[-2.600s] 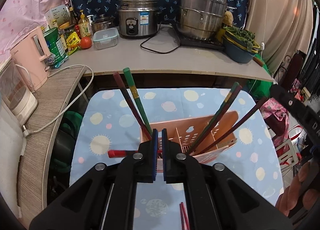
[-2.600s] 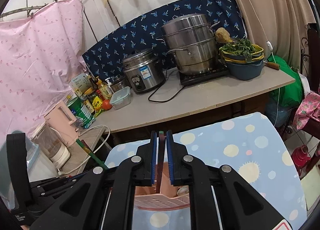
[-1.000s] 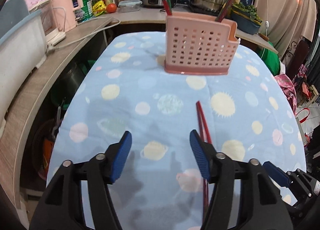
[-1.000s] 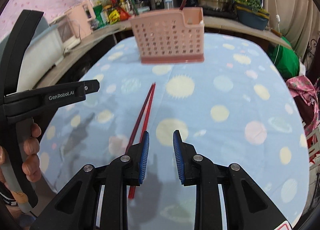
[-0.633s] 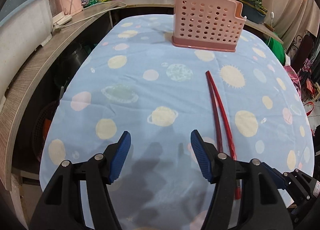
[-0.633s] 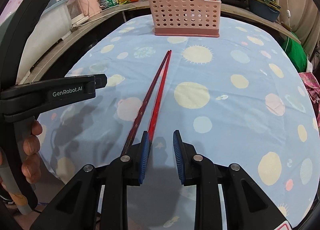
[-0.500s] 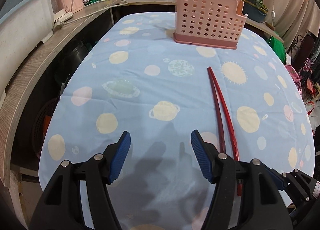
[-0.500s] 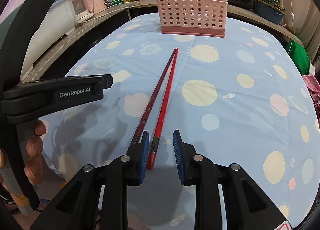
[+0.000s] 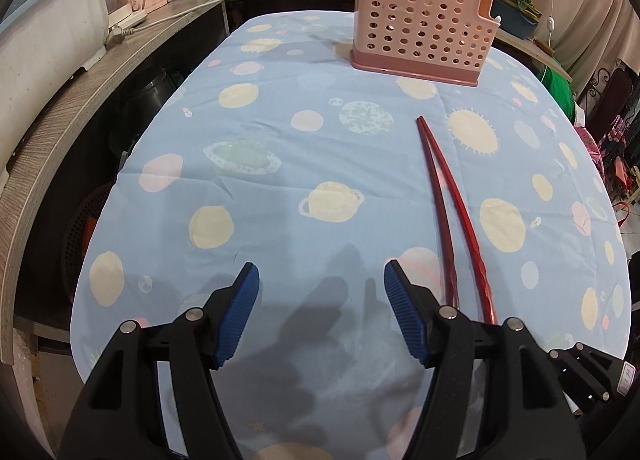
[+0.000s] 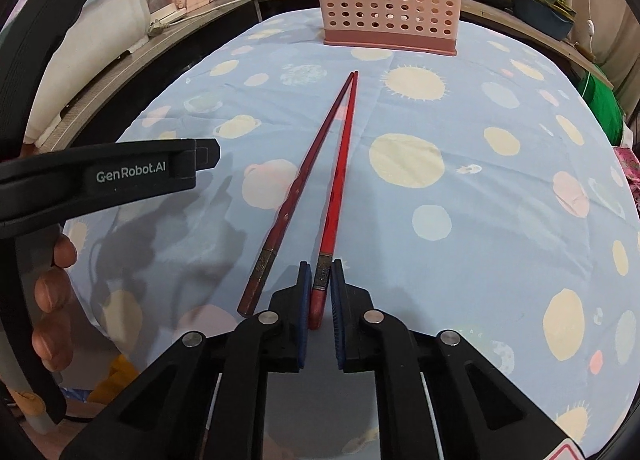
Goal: Organize utensils
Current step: 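Grasp the red chopstick with the right tool while the left tool grasps the dark red chopstick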
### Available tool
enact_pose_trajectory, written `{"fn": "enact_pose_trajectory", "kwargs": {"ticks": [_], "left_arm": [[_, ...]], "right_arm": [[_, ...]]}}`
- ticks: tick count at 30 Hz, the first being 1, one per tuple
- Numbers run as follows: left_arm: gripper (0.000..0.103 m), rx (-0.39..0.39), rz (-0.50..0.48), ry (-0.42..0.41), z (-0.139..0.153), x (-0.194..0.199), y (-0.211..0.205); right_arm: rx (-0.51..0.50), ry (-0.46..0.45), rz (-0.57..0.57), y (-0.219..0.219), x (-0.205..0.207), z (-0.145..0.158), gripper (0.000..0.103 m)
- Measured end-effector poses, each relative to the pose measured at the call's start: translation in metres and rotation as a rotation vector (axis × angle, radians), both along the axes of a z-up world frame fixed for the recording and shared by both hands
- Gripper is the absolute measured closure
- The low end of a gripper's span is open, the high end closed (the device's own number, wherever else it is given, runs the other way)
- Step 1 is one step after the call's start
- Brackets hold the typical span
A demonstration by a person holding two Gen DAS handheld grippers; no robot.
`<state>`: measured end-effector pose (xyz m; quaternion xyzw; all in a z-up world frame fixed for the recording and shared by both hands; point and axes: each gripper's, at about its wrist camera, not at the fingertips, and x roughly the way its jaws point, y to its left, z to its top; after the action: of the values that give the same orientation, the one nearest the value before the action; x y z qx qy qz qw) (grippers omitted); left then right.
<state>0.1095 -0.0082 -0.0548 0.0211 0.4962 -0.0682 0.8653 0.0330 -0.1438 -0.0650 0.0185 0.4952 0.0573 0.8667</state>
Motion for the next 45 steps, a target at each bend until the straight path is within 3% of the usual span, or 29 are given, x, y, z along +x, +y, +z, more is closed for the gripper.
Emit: {"fn": "enact_pose_trajectory", "kwargs": {"ticks": [7, 13, 27, 36, 43, 45], "left_arm": [[0.040, -0.007, -0.026, 0.012, -0.002, -0.005, -0.007], [0.033, -0.032, -0.097, 0.032, -0.005, -0.019, -0.024], [0.036, -0.009, -0.213, 0.095, -0.023, -0.036, -0.055], [0.055, -0.008, -0.198, 0.080, -0.021, -0.039, -0.051], [0.095, -0.023, -0.217, 0.080, -0.019, -0.043, -0.050], [0.096, -0.028, -0.220, 0.082, -0.019, -0.043, -0.050]], "right_arm": [[0.012, -0.025, -0.106, -0.024, -0.002, 0.004, 0.096], [0.023, -0.036, -0.168, -0.041, -0.005, 0.005, 0.096], [0.049, -0.021, -0.200, -0.053, -0.008, 0.002, 0.096], [0.049, -0.020, -0.196, -0.051, -0.010, 0.000, 0.096], [0.052, -0.021, -0.191, -0.049, -0.011, 0.001, 0.096], [0.054, -0.021, -0.190, -0.049, -0.012, 0.002, 0.096]]}}
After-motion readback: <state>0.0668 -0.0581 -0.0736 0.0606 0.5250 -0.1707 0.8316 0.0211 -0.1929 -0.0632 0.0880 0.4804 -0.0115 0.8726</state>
